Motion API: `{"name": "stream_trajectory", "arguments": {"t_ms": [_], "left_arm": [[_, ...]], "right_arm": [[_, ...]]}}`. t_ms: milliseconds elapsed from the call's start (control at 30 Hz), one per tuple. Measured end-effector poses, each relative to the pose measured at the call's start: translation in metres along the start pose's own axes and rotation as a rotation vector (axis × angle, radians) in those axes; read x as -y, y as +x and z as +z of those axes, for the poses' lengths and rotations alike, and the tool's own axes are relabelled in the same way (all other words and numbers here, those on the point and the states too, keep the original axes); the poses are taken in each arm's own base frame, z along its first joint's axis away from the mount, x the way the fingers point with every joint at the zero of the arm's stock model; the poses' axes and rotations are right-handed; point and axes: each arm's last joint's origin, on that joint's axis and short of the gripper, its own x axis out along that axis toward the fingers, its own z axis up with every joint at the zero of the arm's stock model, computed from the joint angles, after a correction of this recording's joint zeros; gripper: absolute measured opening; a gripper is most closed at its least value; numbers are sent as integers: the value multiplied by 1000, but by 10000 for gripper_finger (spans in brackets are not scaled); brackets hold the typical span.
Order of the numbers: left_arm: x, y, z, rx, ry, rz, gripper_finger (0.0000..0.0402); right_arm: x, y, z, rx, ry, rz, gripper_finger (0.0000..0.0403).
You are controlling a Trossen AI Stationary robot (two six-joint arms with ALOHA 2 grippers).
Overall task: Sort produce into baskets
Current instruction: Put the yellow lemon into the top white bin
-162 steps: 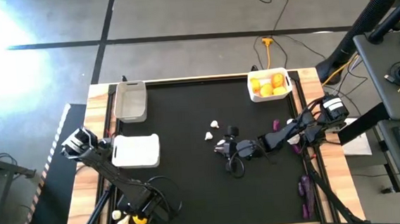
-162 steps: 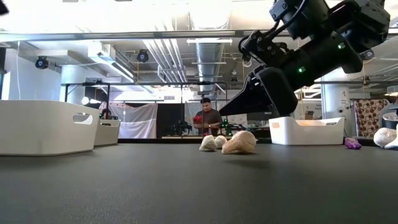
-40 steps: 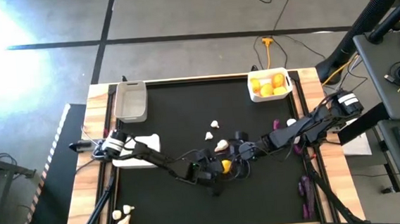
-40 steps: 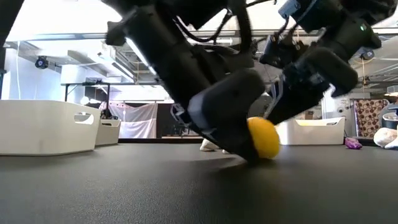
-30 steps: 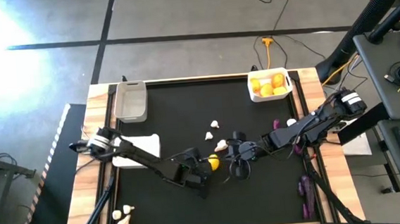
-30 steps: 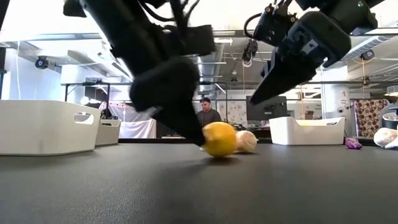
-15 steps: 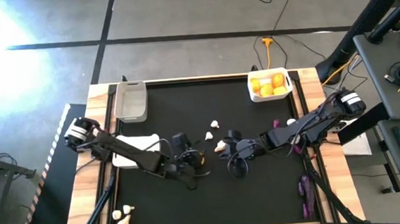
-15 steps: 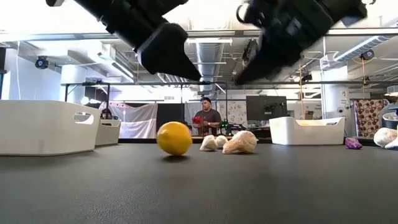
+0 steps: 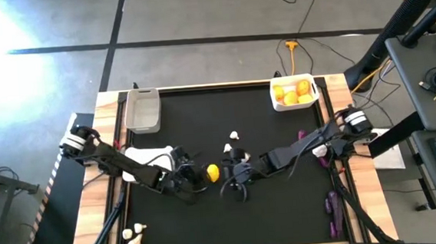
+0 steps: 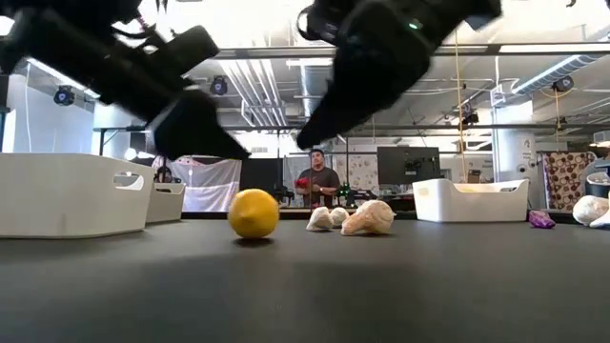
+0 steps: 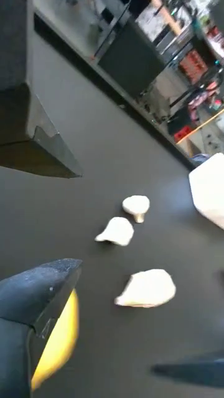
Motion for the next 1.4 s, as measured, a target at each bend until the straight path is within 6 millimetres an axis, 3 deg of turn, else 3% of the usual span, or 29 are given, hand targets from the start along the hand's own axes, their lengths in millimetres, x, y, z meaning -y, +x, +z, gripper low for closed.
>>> {"name": "stream_trajectory", "arguments": {"t_ms": [267, 633, 767, 1233, 1400], "left_arm": [[-3, -1, -20, -90, -89, -154, 209], [10, 9, -35, -170, -119, -200, 209], [13, 12, -39, -191, -120, -210, 209], [32, 21, -22, -158, -33, -227, 209], [31, 21, -22, -152, -17, -198, 209]], "right_arm": [[2, 24, 21, -47, -4, -34, 276], [19, 54, 12, -131, 44, -60, 356], [22, 59, 5, -175, 67, -50, 363], [25, 80, -13, -237, 138, -76, 363], [25, 79, -13, -239, 123, -74, 325]]}}
